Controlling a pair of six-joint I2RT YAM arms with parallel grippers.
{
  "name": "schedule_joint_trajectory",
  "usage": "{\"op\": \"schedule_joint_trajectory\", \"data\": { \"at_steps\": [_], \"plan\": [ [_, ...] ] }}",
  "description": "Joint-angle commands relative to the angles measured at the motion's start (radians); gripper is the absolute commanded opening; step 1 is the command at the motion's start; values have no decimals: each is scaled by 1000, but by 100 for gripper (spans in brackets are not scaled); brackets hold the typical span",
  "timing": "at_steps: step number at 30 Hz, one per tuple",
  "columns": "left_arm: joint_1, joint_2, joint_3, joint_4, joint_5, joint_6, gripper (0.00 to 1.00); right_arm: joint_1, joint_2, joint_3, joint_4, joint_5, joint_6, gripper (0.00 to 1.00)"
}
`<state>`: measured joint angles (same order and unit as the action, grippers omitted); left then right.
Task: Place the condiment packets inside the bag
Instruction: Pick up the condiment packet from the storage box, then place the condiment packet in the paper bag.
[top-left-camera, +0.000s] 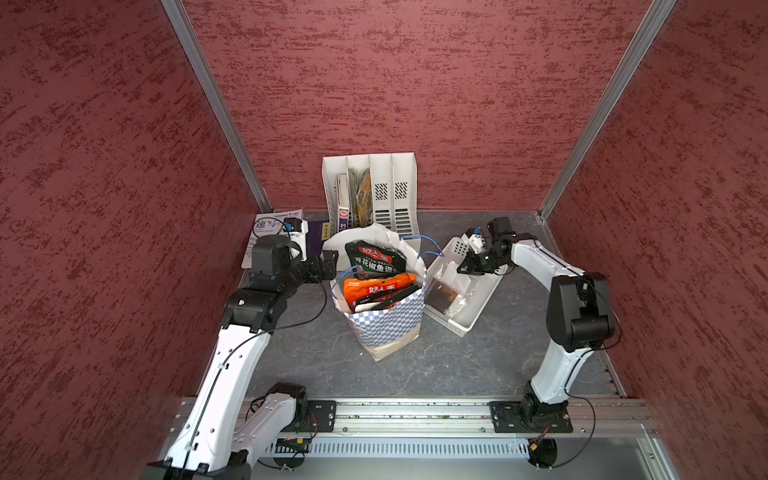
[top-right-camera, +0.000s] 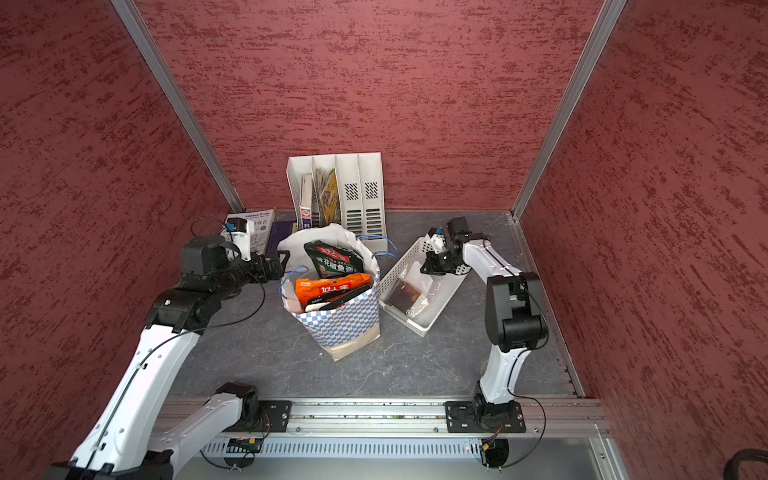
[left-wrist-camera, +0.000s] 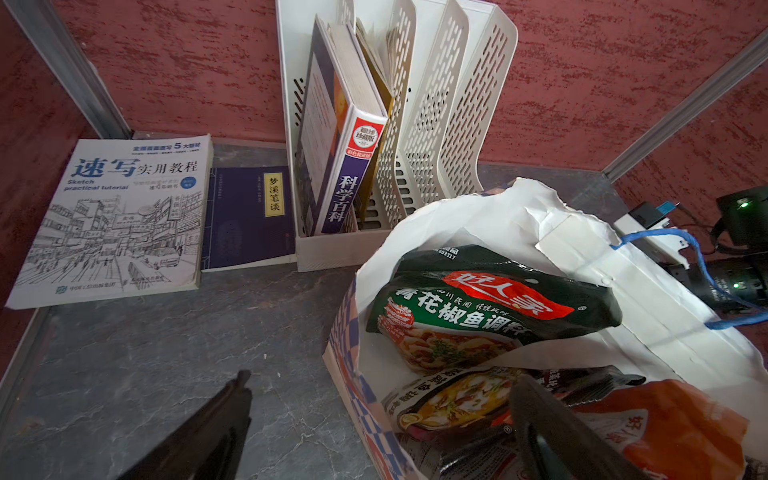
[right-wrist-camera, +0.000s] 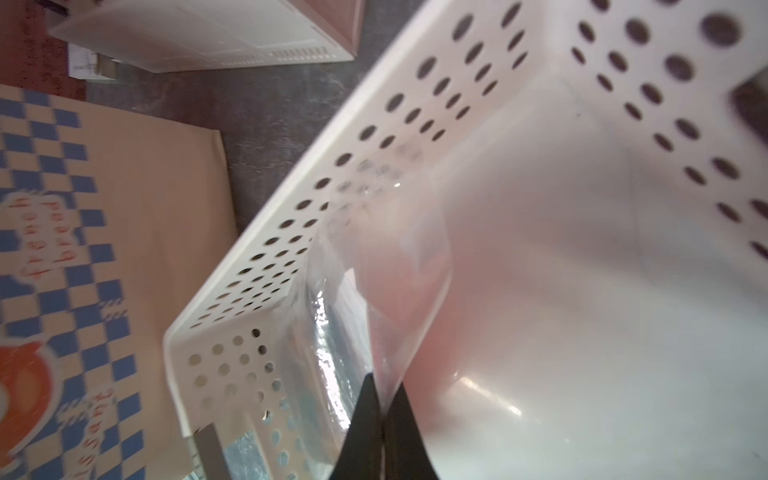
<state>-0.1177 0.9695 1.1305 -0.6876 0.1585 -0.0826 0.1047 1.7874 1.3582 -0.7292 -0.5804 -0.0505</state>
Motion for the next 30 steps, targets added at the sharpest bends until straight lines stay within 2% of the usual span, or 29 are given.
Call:
{"op": "schedule_joint_trajectory", "data": {
  "at_steps": [1,5,11,14,18,26,30],
  "plan": [
    [21,41,62,15,88,80,100,9,-148,-17,5,31,-56,0],
    [41,108,101,1,112,100,100,60,-335,-3,-42,132,-141,0],
    [61,154,111,6,174,101,96,209,-556,71,-23,290,-324,0],
    [76,172,119,-12,181,103,86,306,-612,139,13,354,-447,0],
    [97,174,112,-21,190,89,74,408,-578,298,36,413,-535,0],
    [131,134,40,21,218,42,60,629,-370,605,34,575,-764,0],
    [139,127,24,29,226,29,52,660,-287,713,87,624,-816,0]
  ]
}}
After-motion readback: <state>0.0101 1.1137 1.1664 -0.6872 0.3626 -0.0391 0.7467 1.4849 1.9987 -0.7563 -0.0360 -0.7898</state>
